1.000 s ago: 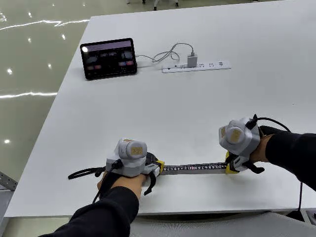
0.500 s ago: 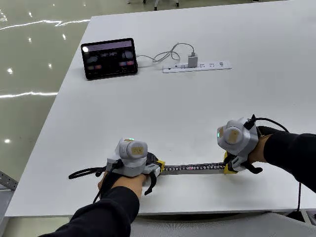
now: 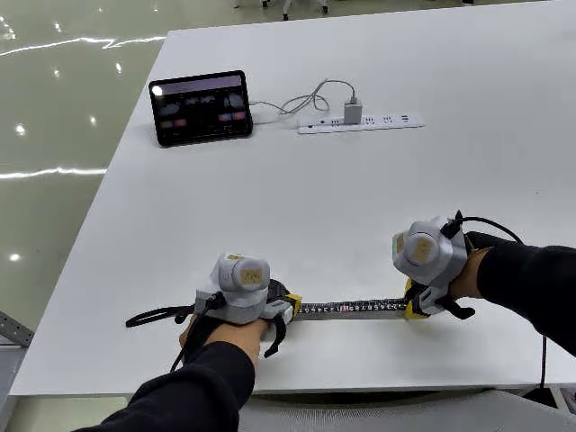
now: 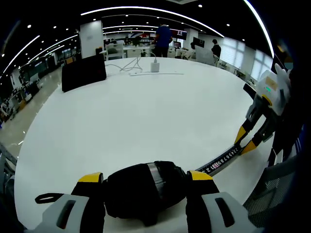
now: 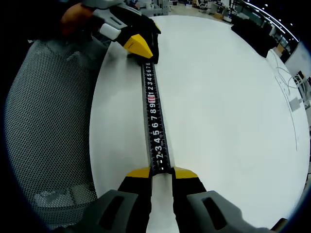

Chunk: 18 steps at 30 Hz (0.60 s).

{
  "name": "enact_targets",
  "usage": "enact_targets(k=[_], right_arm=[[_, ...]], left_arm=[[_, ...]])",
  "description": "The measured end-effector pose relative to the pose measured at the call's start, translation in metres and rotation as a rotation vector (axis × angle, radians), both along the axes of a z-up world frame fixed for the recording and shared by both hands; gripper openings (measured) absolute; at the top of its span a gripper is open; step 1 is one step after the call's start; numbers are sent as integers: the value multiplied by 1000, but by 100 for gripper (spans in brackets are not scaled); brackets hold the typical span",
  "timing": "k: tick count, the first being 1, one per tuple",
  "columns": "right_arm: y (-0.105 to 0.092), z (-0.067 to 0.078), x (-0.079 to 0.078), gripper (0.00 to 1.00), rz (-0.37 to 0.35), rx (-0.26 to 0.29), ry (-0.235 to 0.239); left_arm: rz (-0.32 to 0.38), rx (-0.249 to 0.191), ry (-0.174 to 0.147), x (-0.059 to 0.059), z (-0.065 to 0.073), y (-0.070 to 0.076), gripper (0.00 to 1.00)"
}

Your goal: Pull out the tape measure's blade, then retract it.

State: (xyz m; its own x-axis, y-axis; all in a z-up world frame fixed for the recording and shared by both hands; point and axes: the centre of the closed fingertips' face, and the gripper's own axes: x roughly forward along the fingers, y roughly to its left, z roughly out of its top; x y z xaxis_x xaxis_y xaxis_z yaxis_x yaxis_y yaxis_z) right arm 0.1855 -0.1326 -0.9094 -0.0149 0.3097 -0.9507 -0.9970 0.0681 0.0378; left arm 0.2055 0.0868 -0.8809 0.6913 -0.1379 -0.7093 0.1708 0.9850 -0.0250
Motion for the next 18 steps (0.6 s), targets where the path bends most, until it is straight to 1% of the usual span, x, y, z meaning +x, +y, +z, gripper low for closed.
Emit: enact_targets(k=[18], right_arm=[[7, -1, 0, 11, -2, 7, 1]], left_arm=[[1, 0, 3, 0, 0, 0, 64]])
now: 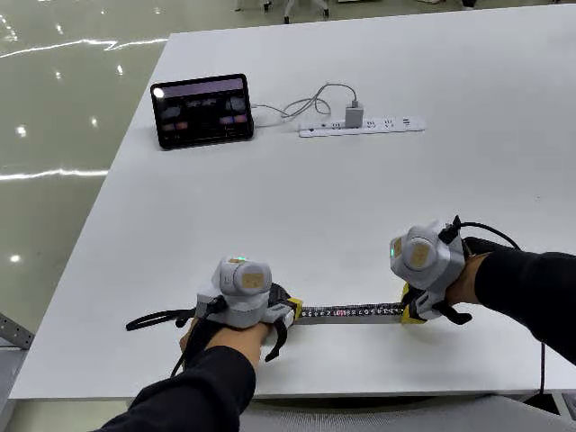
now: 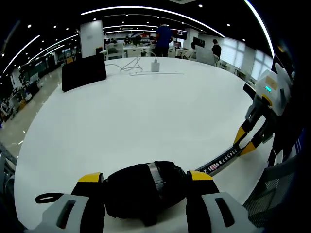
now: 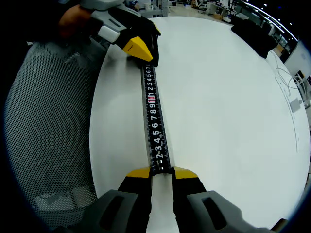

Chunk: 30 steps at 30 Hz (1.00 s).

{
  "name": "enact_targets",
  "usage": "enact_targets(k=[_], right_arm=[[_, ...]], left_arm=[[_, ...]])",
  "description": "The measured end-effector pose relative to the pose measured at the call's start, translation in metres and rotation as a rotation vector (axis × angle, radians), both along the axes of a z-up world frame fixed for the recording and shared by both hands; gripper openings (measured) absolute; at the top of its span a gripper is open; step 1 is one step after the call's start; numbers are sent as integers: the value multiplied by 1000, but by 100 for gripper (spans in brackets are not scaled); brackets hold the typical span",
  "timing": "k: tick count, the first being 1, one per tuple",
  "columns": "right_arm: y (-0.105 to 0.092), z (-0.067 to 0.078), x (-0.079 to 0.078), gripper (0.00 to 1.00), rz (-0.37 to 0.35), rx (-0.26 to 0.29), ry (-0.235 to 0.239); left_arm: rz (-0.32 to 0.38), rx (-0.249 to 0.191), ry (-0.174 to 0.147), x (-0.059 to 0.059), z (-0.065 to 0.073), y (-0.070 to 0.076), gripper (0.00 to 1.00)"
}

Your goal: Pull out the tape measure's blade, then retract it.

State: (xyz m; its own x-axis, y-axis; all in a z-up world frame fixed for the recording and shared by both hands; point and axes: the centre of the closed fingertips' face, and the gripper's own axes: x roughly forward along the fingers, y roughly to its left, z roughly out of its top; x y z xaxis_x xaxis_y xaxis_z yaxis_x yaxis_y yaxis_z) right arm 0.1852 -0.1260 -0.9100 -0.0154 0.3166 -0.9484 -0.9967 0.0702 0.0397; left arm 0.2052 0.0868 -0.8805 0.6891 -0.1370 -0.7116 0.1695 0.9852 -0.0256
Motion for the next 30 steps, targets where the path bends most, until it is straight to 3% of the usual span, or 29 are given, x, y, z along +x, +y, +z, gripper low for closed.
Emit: enact_targets(k=[30], right_arm=[[12, 1, 0, 11, 2, 23, -9]], left_arm=[[5, 2, 7, -1, 0, 0, 63]])
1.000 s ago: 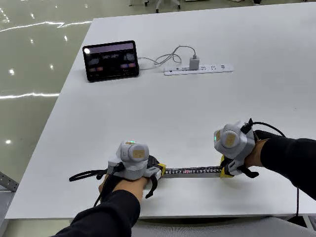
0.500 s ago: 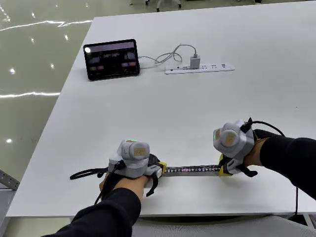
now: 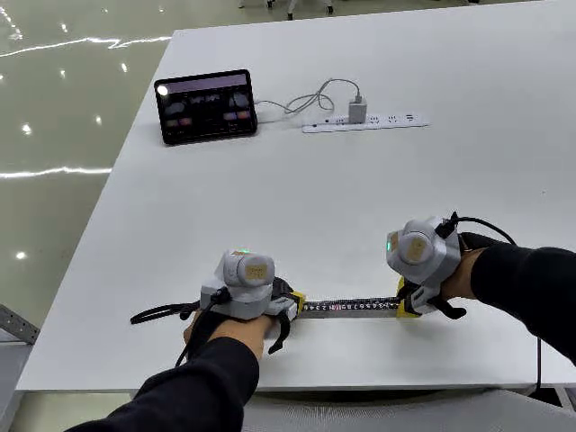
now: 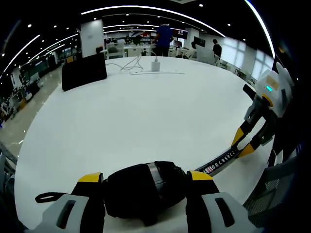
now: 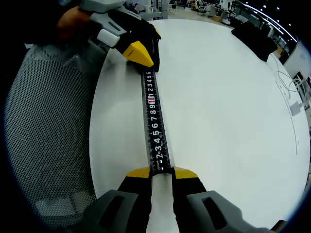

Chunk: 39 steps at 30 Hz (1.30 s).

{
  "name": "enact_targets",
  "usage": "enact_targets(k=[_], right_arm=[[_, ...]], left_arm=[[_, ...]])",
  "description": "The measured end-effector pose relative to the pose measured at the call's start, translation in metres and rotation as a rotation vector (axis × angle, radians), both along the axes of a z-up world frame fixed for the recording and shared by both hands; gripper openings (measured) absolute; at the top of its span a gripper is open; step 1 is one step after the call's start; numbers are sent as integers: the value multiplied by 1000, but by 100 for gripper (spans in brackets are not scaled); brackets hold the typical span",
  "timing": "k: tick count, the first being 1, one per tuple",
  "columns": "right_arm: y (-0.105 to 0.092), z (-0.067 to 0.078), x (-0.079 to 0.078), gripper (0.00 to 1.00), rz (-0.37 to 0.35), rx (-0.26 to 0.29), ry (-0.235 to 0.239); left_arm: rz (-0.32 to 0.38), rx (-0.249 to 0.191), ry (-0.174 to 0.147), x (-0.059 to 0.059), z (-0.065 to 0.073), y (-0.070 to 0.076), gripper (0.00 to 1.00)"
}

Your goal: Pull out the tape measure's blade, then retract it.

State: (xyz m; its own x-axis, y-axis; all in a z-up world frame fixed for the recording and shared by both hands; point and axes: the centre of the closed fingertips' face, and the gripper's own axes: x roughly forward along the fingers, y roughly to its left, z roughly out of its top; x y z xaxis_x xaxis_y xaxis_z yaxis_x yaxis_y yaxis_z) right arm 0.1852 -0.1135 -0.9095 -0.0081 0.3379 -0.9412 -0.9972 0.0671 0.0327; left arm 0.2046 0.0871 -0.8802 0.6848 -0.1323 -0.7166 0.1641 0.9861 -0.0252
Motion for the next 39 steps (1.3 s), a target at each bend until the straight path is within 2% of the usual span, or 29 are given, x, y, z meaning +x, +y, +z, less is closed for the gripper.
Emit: enact_targets(k=[39], right_arm=[[18, 0, -3, 11, 4, 15, 1]], left_arm=[[-3, 0, -16, 0, 0, -1, 64]])
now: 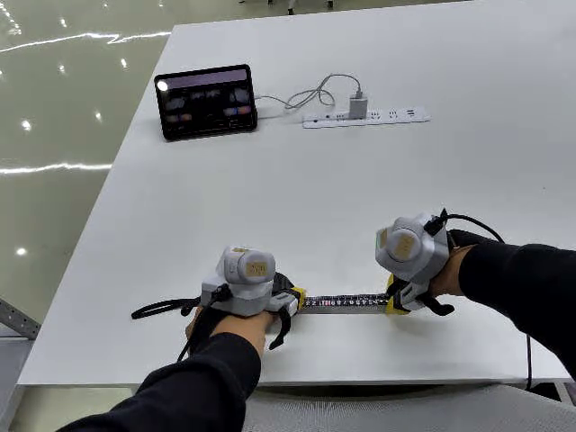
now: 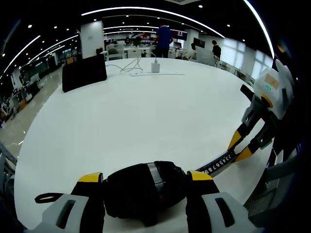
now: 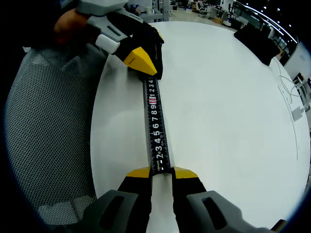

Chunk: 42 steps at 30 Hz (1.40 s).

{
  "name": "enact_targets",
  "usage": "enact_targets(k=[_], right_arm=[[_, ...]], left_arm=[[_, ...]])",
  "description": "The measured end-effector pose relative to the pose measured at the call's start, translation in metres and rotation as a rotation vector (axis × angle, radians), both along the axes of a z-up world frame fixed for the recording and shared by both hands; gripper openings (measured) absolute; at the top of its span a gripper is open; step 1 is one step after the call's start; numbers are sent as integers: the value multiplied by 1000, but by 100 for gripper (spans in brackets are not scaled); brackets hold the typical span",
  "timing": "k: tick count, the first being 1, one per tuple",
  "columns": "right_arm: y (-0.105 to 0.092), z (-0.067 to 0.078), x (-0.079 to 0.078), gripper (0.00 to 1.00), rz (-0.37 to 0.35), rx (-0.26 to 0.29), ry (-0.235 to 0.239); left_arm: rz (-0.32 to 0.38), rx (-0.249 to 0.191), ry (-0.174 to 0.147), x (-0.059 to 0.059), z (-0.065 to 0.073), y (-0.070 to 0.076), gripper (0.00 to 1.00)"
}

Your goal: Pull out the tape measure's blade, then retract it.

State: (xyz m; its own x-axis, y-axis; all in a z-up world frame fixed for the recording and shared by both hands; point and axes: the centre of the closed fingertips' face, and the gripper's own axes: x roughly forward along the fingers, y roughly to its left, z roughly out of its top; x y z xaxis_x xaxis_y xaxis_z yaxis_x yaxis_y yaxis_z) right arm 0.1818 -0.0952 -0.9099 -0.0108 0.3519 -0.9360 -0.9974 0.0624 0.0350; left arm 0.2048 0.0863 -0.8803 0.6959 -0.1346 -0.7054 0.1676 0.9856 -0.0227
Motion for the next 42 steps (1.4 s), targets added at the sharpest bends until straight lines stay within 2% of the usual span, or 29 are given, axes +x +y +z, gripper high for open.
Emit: enact_targets(k=[17, 23, 26, 27, 29, 30, 32, 36, 42], right_arm=[[8, -1, 0, 11, -11, 7, -5], [11, 0, -1, 11, -6, 6, -3], [13, 0, -1, 11, -5, 9, -1], [13, 0, -1, 11, -5, 10, -1], [14, -1, 0, 11, -6, 11, 0], [15, -1, 0, 11, -6, 12, 1], [15, -1, -1, 11, -5, 13, 0], [17, -1, 0, 11, -4, 14, -3], [18, 0, -1, 11, -2, 18, -7]], left_arm=[[-8, 14, -14, 0, -1, 0, 65], [-6, 18, 2, 0, -1, 0, 65], [-4, 17, 1, 0, -1, 0, 65], [-7, 13, -6, 0, -1, 0, 65], [-18, 2, -44, 4, 0, 0, 65], [-18, -24, -51, 5, 1, 0, 65], [-14, -15, -34, 6, 0, 1, 64], [-18, 8, -27, 4, -1, 0, 65], [-20, 11, -24, 3, -1, 0, 64]])
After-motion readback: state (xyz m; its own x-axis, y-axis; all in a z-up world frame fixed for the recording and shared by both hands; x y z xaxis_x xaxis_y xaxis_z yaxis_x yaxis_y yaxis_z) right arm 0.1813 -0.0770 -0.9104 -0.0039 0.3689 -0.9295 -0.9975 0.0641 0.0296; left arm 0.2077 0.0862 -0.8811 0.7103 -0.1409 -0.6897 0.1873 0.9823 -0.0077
